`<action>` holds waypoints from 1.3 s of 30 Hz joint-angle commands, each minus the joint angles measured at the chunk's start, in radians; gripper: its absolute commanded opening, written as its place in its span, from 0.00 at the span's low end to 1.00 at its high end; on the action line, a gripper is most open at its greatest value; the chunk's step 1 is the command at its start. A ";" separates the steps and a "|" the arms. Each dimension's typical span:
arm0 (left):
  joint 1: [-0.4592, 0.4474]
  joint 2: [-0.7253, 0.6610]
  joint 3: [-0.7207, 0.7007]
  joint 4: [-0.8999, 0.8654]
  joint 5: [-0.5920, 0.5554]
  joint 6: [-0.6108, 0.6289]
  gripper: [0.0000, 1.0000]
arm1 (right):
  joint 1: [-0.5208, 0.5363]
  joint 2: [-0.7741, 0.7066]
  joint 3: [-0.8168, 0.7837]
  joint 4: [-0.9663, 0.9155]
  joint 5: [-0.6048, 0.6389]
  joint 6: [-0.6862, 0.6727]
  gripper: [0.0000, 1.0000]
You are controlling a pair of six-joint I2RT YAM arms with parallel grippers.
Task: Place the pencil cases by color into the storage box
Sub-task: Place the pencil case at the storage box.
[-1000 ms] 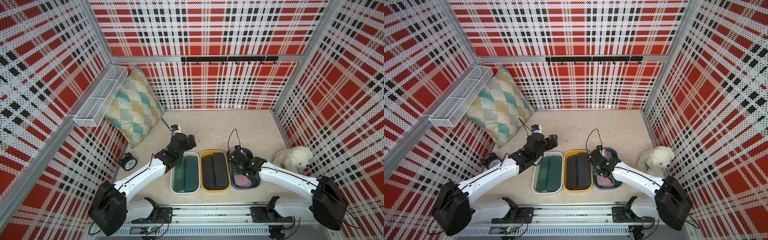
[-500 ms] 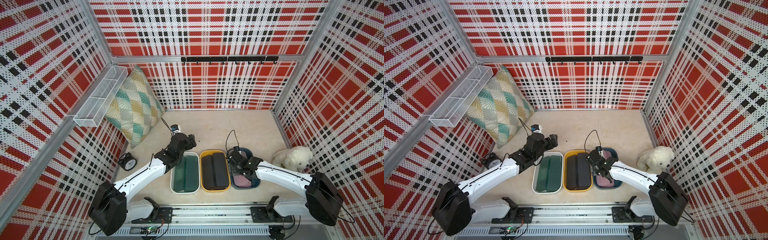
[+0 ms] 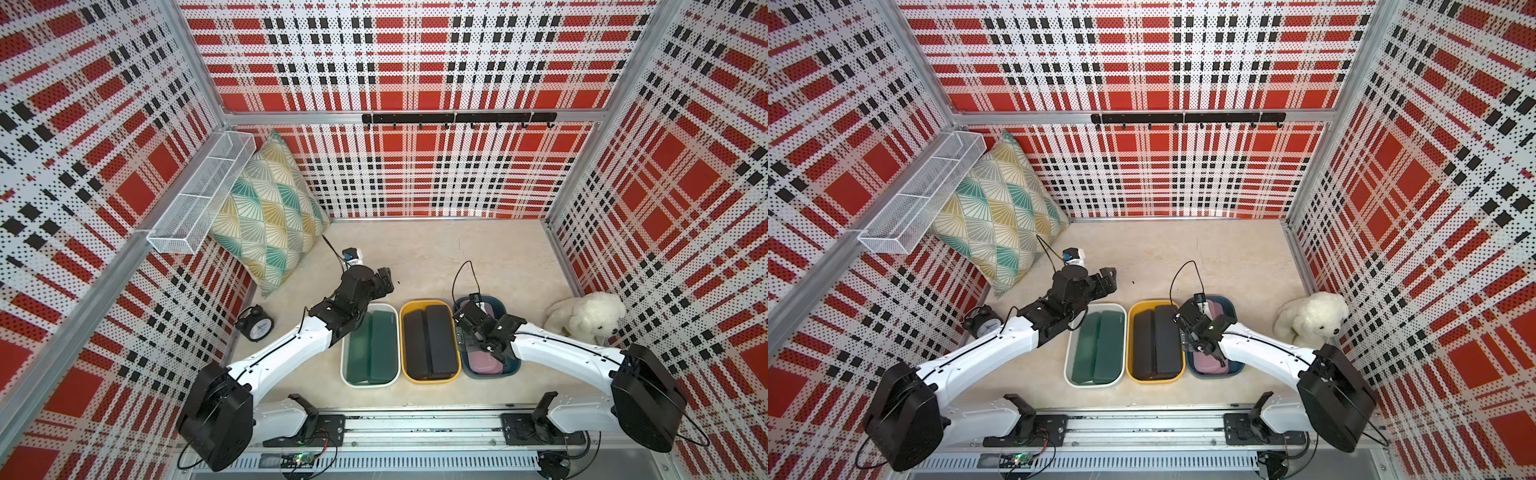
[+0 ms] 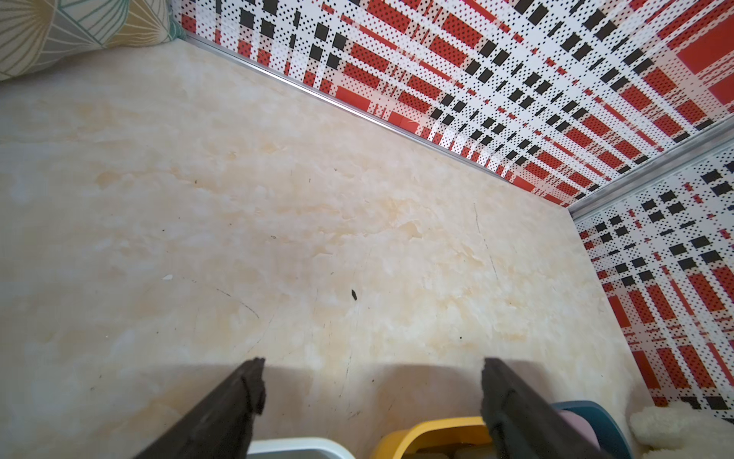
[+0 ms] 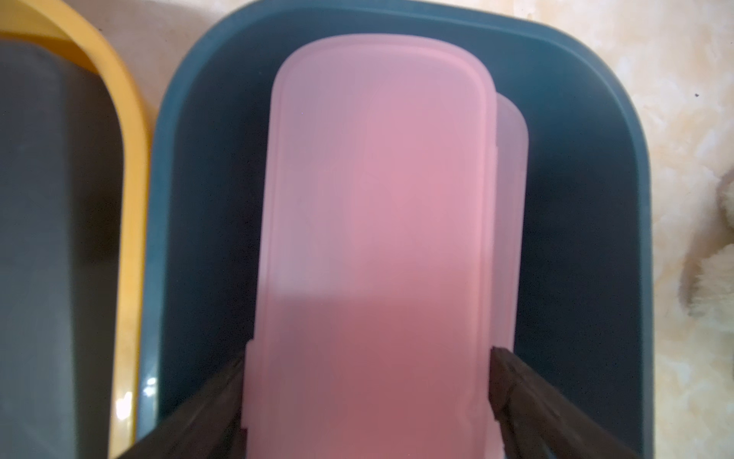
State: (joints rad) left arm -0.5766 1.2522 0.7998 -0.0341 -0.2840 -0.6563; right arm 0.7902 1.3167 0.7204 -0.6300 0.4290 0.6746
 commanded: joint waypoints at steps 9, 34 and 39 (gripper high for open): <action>-0.023 -0.008 -0.016 0.055 0.009 0.027 0.89 | 0.006 -0.043 -0.001 0.007 0.000 0.007 1.00; 0.005 -0.223 -0.146 0.252 -0.143 0.136 0.89 | -0.016 -0.205 0.081 -0.034 0.150 -0.060 1.00; 0.032 -0.310 -0.224 0.335 -0.227 0.166 0.90 | -0.101 -0.243 0.096 -0.006 0.193 -0.115 1.00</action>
State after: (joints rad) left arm -0.5629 0.9855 0.6037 0.2096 -0.4374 -0.5282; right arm 0.7368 1.1141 0.7959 -0.6548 0.5625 0.6014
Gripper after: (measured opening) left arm 0.895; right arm 0.995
